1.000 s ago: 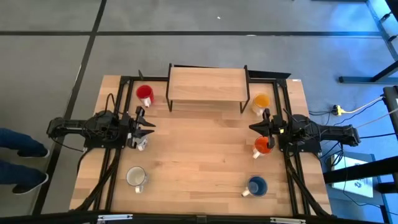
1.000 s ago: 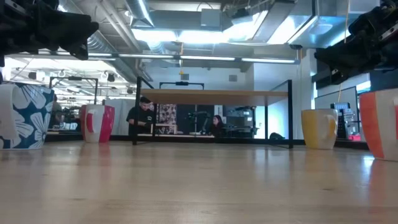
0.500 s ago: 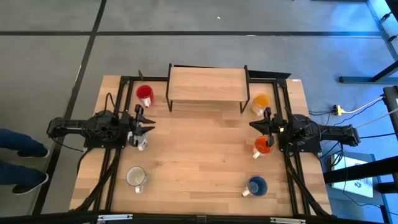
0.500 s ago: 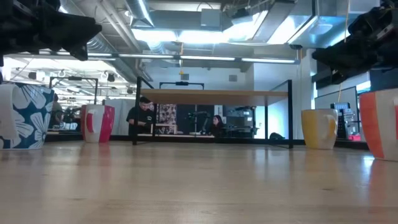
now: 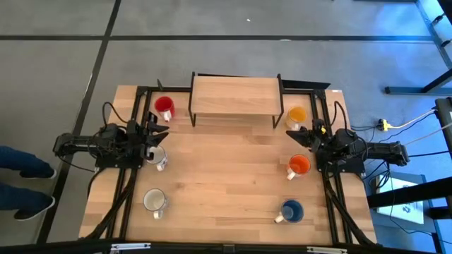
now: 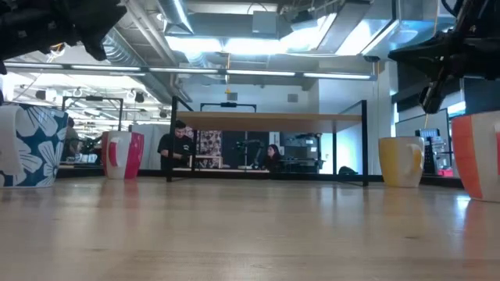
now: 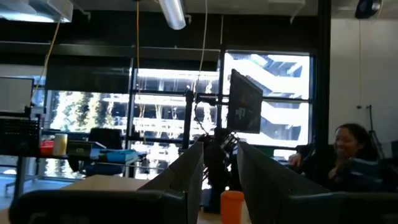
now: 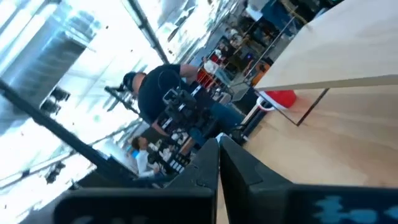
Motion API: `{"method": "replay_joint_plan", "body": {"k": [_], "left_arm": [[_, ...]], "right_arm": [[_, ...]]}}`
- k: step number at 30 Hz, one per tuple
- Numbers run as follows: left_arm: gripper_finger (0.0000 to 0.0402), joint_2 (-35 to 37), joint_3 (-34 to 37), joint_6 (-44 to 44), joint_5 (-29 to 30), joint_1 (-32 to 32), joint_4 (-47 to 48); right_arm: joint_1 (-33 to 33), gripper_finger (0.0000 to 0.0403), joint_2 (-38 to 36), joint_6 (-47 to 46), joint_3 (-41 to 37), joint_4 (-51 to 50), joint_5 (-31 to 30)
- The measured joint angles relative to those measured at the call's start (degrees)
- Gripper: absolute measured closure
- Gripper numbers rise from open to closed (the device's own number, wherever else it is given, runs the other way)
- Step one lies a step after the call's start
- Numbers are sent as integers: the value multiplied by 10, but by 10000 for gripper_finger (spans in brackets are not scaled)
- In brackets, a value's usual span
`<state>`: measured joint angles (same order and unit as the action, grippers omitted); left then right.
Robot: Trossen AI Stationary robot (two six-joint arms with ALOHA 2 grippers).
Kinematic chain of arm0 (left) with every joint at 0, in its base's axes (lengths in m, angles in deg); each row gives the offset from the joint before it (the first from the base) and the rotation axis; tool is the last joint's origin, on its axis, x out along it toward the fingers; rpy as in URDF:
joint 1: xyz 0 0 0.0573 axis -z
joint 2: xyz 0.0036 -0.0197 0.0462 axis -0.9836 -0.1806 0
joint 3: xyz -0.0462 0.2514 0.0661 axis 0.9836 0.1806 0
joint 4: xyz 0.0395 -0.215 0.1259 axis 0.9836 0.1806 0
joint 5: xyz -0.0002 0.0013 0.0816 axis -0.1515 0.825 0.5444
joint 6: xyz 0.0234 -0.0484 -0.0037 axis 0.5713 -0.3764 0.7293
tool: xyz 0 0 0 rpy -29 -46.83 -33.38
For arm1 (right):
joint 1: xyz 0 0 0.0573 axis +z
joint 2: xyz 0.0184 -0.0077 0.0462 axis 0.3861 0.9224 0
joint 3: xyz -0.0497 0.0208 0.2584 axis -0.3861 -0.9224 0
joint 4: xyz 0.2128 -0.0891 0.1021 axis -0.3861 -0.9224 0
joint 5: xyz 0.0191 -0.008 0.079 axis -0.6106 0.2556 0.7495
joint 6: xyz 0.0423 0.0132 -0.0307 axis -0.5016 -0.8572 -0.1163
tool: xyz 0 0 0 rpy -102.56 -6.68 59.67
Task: Place coffee mugs
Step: Put the red cup on the shelf
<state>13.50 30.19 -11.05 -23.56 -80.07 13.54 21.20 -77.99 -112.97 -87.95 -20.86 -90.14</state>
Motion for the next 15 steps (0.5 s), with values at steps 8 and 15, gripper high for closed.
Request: {"method": "replay_joint_plan", "body": {"k": [8, 15], "left_arm": [[308, 0, 0, -107, 35, 0, -49], [308, 0, 0, -237, 113, 0, -60]], "right_arm": [[0, 397, 0, -33, 0, 21, -83], [0, 398, 0, -7, 0, 19, -102]]}}
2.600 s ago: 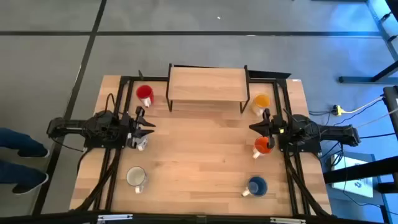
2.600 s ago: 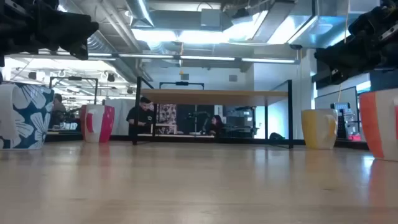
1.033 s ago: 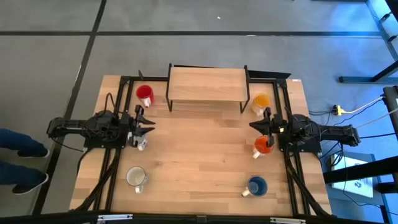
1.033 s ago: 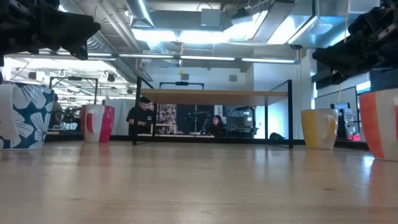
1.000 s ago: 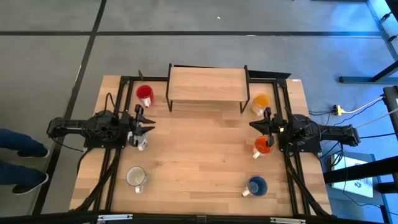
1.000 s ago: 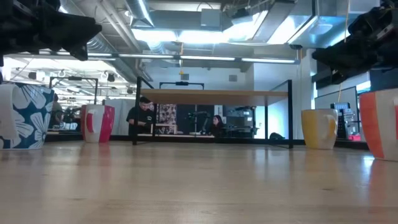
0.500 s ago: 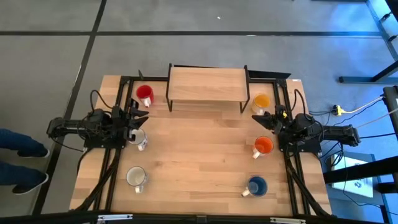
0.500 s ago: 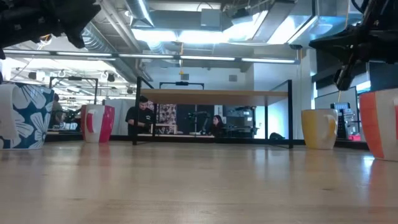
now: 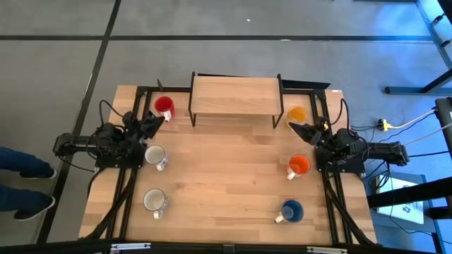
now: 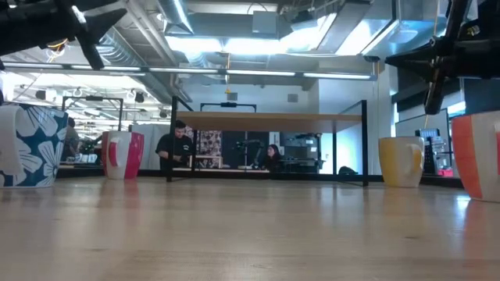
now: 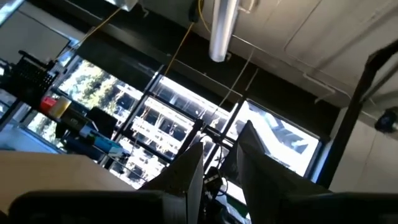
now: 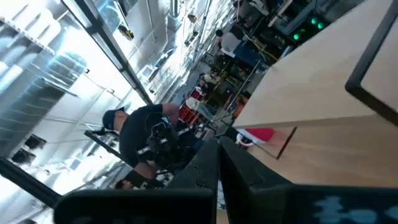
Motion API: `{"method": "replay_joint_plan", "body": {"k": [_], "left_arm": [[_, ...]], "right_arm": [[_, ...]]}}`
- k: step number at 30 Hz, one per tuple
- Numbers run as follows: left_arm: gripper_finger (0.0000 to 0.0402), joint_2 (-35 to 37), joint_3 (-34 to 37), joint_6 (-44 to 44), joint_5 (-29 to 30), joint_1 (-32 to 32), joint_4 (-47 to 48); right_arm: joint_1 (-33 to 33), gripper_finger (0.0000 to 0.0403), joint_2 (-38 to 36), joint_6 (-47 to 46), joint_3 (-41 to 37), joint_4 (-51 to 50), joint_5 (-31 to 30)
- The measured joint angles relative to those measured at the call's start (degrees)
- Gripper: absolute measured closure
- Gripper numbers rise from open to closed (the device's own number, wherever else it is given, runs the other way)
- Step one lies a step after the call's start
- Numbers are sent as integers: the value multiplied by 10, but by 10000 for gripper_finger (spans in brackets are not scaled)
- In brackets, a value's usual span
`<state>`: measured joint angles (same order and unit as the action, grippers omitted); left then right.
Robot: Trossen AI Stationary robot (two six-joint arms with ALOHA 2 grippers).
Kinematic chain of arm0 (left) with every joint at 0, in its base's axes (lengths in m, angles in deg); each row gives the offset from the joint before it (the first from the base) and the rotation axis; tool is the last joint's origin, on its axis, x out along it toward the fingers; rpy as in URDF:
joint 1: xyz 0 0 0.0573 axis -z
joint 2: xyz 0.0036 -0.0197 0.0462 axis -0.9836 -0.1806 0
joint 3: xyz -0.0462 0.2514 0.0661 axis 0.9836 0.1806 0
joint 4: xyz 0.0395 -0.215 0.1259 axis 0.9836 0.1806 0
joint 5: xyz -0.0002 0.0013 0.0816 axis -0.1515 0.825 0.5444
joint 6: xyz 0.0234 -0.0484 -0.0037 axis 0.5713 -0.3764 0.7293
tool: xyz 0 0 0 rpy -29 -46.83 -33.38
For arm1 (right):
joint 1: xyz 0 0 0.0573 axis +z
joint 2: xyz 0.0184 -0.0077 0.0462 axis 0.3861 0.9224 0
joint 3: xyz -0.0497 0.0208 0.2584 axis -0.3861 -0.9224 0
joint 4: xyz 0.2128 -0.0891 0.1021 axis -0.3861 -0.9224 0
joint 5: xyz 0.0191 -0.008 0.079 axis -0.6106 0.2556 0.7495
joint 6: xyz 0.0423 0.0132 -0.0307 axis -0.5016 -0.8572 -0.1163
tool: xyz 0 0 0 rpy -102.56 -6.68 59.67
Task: Place coffee mugs
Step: Put the red cup on the shelf
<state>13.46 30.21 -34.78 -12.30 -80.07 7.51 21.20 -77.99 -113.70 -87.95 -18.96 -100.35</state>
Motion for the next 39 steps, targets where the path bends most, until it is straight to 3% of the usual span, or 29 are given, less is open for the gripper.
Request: {"method": "replay_joint_plan", "body": {"k": [8, 13, 19, 28, 39], "left_arm": [[308, -51, -29, -34, 8, 0, 23], [308, -98, -80, -49, 51, 0, 106], [308, -173, -172, -49, 101, 0, 242], [308, -277, -327, -49, 152, 0, 336], [308, -409, -500, -49, 268, -25, 476]], "right_arm": [[0, 398, 0, 75, 0, 0, 11], [0, 398, 0, 112, 0, 0, 31], [0, 398, 0, 137, 0, 1, 36], [0, 398, 0, 152, 0, 7, 59], [0, 398, 0, 150, 0, 7, 81]]}}
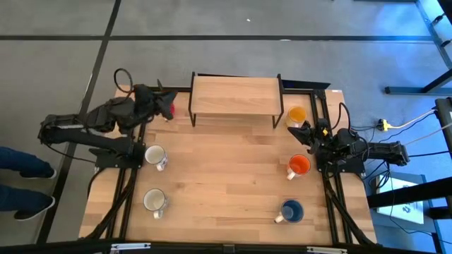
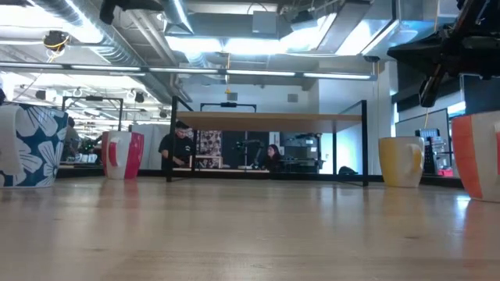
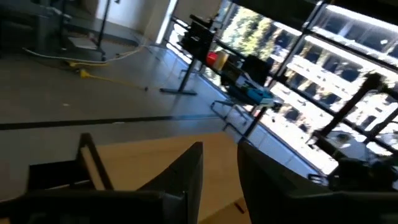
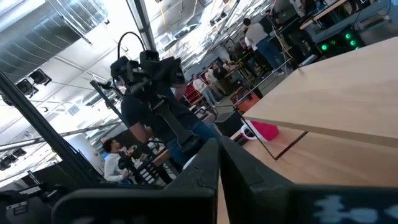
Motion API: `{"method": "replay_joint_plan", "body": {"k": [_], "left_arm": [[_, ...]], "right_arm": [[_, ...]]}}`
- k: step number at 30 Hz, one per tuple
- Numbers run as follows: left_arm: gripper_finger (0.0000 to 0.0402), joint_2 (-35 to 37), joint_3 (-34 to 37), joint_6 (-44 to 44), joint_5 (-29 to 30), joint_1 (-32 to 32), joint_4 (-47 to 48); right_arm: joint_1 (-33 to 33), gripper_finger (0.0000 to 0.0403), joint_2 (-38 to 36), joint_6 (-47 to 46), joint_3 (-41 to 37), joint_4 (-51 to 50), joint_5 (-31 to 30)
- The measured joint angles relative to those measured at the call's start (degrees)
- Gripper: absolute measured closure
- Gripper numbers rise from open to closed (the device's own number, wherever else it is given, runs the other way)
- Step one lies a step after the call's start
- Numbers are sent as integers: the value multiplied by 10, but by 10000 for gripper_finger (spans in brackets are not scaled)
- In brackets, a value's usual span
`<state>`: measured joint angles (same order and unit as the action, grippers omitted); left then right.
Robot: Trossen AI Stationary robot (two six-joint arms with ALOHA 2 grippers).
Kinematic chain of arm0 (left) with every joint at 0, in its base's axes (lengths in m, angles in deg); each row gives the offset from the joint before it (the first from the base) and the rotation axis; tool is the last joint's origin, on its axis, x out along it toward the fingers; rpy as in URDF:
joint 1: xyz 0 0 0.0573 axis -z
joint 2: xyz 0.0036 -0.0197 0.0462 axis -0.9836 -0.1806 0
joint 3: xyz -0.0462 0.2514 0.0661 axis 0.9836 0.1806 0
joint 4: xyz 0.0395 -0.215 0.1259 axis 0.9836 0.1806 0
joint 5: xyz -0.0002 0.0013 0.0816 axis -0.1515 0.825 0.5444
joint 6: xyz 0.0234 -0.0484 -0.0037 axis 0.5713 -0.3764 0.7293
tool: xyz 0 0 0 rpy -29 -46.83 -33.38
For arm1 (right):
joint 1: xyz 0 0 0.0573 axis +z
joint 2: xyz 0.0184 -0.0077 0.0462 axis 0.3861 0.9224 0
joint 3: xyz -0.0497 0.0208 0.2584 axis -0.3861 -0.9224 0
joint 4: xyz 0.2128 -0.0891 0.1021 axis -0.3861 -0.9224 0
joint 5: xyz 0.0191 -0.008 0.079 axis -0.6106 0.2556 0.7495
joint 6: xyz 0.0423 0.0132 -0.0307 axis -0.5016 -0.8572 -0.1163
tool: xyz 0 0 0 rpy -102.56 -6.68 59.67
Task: Place coffee mugs
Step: Put the red cup on the shelf
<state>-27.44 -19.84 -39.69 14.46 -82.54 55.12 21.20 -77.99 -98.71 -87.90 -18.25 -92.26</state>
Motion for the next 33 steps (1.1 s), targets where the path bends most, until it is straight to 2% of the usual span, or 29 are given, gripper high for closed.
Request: {"method": "replay_joint_plan", "body": {"k": [4, 7, 11, 14, 17, 22, 33], "left_arm": [[308, -47, -56, -4, -13, -47, 92], [308, -86, -109, -26, -34, -94, 206], [308, -129, -157, -42, -116, -179, 354], [308, -153, -167, -38, -193, -245, 415], [308, -171, -167, 4, -256, -304, 436], [304, -192, -167, 78, -299, -363, 434], [220, -250, -167, 149, -448, -481, 456]], "right_arm": [[0, 398, 0, -13, 0, 0, -12], [0, 398, 0, -19, 0, 0, -27], [0, 398, 0, -19, 0, 1, -36], [0, 398, 0, -20, 0, 1, -36], [0, 398, 0, -25, 0, 1, -37], [0, 398, 0, -35, 0, 1, -47], [0, 398, 0, -45, 0, 1, -48]]}}
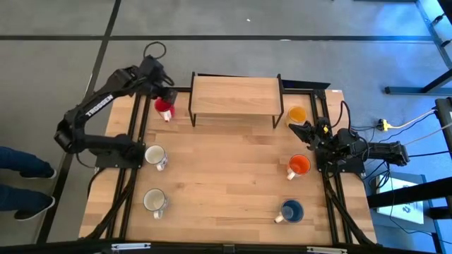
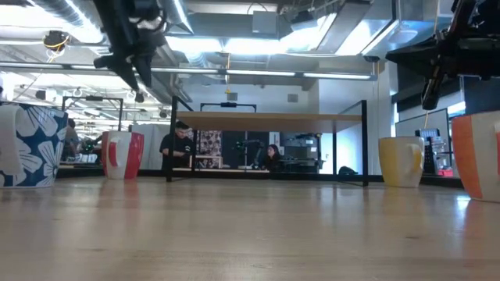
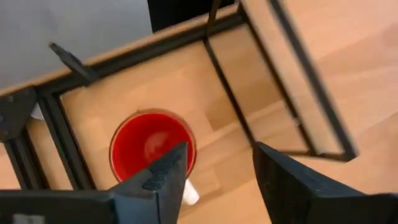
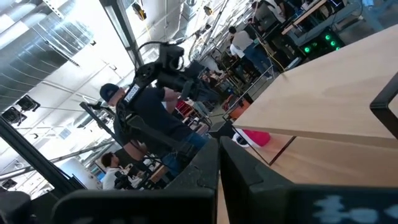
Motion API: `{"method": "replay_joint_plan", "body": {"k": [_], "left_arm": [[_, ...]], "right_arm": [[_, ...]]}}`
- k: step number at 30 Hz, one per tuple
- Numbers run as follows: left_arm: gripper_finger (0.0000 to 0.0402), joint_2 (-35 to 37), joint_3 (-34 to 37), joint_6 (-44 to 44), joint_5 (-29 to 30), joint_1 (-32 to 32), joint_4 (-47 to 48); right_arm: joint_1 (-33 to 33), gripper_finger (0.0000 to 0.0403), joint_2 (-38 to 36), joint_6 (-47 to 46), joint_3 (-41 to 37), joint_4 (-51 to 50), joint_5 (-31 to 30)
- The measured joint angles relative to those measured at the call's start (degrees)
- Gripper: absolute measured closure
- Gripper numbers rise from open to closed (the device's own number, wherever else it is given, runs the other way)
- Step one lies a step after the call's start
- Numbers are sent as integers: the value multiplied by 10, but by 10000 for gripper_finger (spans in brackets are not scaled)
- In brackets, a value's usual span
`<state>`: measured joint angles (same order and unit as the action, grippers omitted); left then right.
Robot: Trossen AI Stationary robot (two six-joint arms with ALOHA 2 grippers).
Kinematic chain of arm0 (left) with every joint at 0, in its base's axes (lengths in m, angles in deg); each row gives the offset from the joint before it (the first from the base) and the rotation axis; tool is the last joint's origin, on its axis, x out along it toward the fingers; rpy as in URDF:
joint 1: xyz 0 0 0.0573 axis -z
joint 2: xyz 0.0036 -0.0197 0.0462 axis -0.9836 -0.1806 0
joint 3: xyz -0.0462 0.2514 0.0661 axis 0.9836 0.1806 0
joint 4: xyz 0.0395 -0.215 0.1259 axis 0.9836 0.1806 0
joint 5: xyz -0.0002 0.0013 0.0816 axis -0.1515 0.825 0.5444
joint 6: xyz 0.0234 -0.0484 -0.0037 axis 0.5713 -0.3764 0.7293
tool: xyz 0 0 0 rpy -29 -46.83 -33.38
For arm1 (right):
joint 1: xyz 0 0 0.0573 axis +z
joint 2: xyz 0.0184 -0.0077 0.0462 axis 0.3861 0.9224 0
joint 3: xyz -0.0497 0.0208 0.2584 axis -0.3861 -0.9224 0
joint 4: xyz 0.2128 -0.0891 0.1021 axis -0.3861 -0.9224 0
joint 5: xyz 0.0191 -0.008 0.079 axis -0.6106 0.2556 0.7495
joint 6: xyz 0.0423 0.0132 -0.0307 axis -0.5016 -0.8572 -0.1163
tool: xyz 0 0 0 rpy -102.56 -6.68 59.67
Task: Place coffee mugs
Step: Put the red cup on the shelf
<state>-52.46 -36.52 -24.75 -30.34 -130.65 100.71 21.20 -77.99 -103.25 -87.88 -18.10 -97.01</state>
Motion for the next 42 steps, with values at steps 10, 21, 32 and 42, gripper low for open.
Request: {"method": "replay_joint_plan", "body": {"k": [10, 21, 32, 42], "left_arm": [[212, -75, 0, 52, 2, -13, 42], [215, -158, 0, 77, -3, -13, 39], [216, -196, 20, 78, 19, -13, 1], [221, -196, 67, 62, 22, 4, -42]], "right_arm": [[0, 398, 0, 0, 0, -2, -4], [0, 398, 0, 0, 0, -7, -4], [0, 398, 0, 0, 0, -19, -14], [0, 398, 0, 2, 0, -19, -15]]}}
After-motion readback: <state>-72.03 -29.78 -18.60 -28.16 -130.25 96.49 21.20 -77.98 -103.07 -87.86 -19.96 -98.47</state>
